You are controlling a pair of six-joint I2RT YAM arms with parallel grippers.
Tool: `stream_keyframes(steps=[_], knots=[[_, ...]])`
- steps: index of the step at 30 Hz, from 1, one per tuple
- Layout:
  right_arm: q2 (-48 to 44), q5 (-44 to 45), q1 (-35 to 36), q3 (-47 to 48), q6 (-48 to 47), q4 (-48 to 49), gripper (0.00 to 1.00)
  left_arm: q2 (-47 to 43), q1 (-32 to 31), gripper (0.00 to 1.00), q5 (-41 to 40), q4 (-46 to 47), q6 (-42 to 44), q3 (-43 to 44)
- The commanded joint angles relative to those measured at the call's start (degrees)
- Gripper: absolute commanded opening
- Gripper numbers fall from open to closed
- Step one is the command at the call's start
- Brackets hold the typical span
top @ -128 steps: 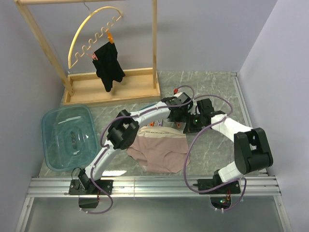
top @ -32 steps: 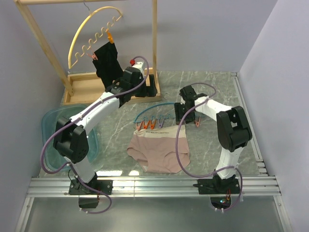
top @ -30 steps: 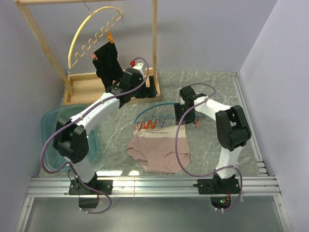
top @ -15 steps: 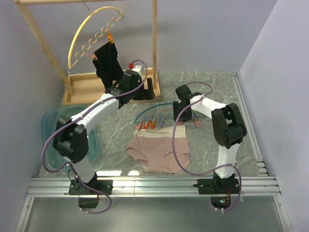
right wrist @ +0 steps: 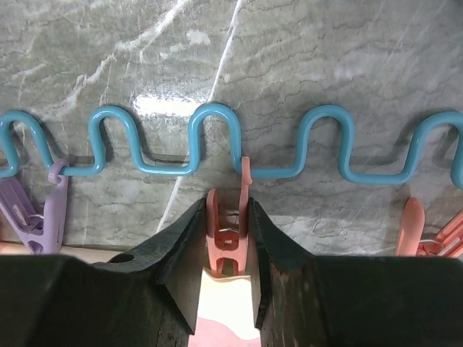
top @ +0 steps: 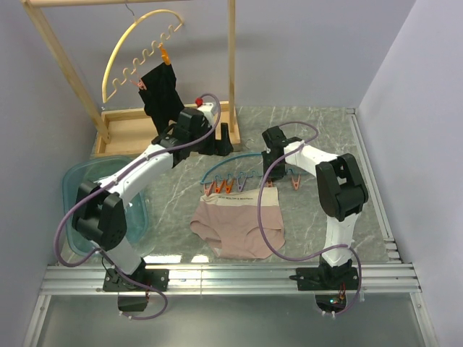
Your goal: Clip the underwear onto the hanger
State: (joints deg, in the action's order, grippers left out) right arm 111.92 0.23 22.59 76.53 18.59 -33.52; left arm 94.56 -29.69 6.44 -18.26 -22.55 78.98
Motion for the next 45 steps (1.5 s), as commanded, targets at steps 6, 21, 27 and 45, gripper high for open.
stream_keyframes(steps=[6, 21, 27, 45], knots=[[-1.35, -2.87, 0.09, 2.83, 0.13, 2.4, 0.0, -5.62, -0.19, 0.73, 28.0, 9.46, 6.29, -12.25], [-2.14, -13.49, -3.69, 2.66, -0.13, 5.66, 0.0, 3.26, -7.49, 0.53, 32.23, 19.93, 3.3, -13.5], [-2.32, -16.31, -3.78, -0.76, -0.92, 7.59, 0.0, 3.35, -7.22, 0.53, 32.67, 21.95, 1.89, -13.94], [-5.57, -18.33, -3.96, -4.11, -1.28, 14.18, 0.0, 10.89, -9.33, 0.5, 33.63, 13.52, 40.64, -7.63]])
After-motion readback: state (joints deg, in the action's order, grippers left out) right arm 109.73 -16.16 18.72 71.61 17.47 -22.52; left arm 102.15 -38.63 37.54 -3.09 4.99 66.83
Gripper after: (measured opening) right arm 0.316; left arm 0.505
